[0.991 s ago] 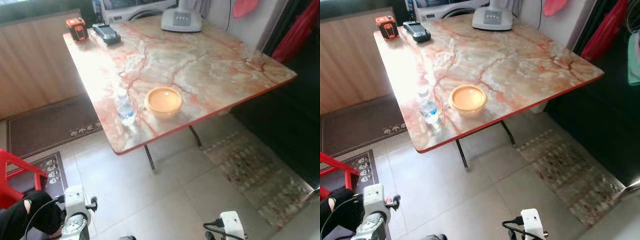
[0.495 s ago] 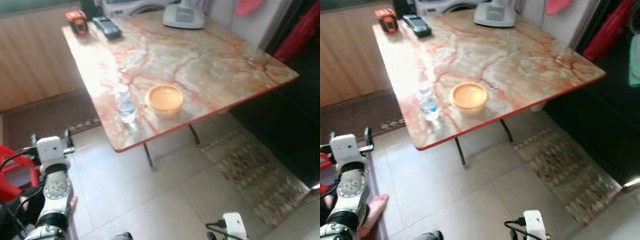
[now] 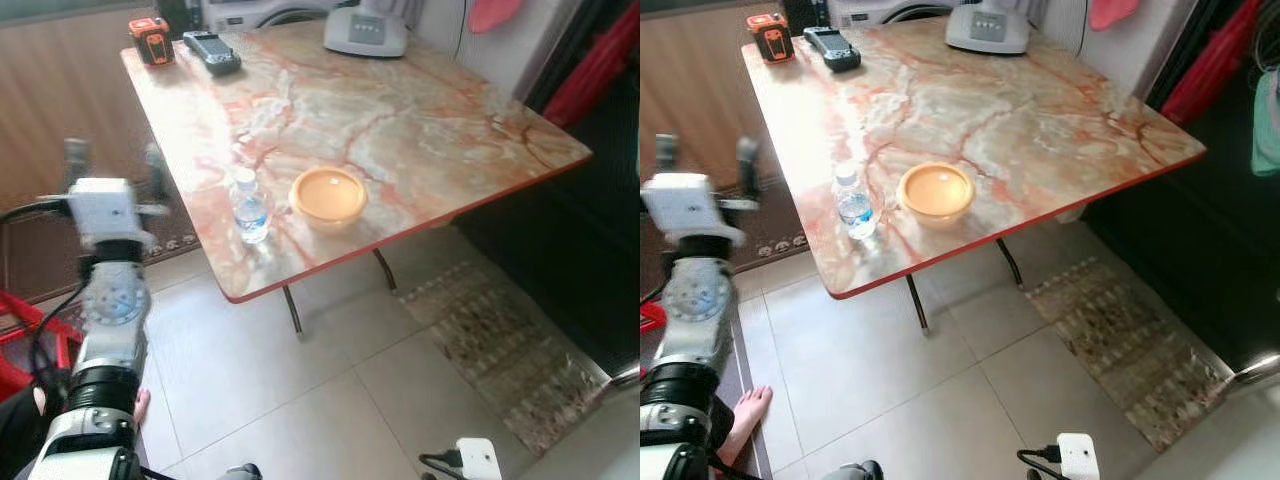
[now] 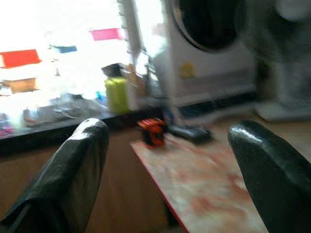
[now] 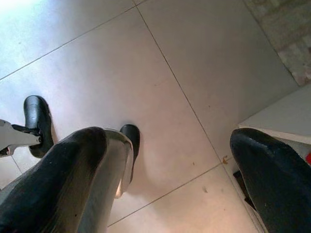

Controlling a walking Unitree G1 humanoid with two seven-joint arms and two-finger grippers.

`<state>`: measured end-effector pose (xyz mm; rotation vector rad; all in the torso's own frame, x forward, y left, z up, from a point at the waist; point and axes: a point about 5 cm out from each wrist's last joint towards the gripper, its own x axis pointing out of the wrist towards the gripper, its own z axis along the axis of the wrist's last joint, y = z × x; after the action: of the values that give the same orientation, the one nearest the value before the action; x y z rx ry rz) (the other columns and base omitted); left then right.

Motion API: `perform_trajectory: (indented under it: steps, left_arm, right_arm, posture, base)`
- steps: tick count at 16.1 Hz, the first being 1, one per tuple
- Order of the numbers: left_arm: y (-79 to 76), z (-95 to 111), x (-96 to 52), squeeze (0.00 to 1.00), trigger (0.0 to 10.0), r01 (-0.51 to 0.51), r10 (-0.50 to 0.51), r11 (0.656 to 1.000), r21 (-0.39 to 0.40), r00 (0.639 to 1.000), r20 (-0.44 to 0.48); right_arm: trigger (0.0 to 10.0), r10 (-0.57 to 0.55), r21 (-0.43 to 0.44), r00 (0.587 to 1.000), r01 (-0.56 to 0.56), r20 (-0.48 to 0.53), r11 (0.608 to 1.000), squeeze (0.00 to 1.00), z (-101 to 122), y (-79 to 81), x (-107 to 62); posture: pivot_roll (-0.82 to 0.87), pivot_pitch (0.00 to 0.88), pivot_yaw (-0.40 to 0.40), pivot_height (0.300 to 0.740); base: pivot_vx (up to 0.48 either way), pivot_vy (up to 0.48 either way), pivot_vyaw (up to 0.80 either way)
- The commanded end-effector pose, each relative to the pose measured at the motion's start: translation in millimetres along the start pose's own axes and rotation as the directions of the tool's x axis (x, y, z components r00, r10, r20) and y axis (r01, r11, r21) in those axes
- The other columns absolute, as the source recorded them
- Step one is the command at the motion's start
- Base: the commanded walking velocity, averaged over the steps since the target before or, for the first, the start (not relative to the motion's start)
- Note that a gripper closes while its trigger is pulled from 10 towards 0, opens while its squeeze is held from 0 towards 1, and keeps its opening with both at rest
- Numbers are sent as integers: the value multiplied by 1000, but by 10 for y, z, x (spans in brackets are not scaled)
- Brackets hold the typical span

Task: Restocking fridge

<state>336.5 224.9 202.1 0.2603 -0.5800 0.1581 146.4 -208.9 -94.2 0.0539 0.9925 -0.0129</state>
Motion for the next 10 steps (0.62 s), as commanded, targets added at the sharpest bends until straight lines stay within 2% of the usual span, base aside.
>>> perform_trajectory:
  steps: [1, 3, 5, 6, 8, 9, 10]
  left_arm:
    - [-79, 15, -16, 0, 10000, 47, -47, 999, -12, 999, -9]
    - [-249, 59, -65, 0, 10000, 82, -84, 993, -87, 996, -18]
    - [-412, 294, 34, 0, 10000, 126, -119, 974, -186, 992, 48]
    - [-438, 311, 37, 0, 10000, 139, -131, 970, -202, 990, 50]
    - [-539, 263, -11, 0, 10000, 154, -159, 956, -250, 987, 0]
    - [-557, 216, -47, 0, 10000, 147, -158, 958, -246, 987, -28]
    - [-576, 153, -169, 0, 10000, 163, -185, 956, -244, 980, -71]
  right_arm:
    - [10000, -14, 22, 1000, 14, -12, 1000, 0, -79, -12, -20]
    - [10000, -29, 37, 999, 30, -28, 999, 0, -157, -5, -37]
    - [10000, -36, 44, 998, 38, -43, 998, 0, -229, 14, -52]
    - [10000, -40, 52, 998, 43, -46, 998, 0, -246, 19, -55]
    - [10000, -38, 54, 998, 41, -53, 998, 0, -290, 39, -65]
    - [10000, -36, 51, 998, 39, -54, 998, 0, -301, 41, -68]
    - [10000, -40, 55, 998, 43, -58, 998, 0, -341, 42, -82]
  posture:
    - [50, 58, -73, 736]
    - [53, 30, -84, 736]
    - [62, 7, -95, 736]
    - [64, 3, -95, 736]
    - [65, 0, -92, 736]
    - [68, 0, -93, 736]
    - [61, 0, -86, 736]
  base:
    - [0, 0, 0]
    - [0, 0, 0]
    - [0, 0, 0]
    - [0, 0, 0]
    - [0, 0, 0]
    - [0, 0, 0]
    - [0, 0, 0]
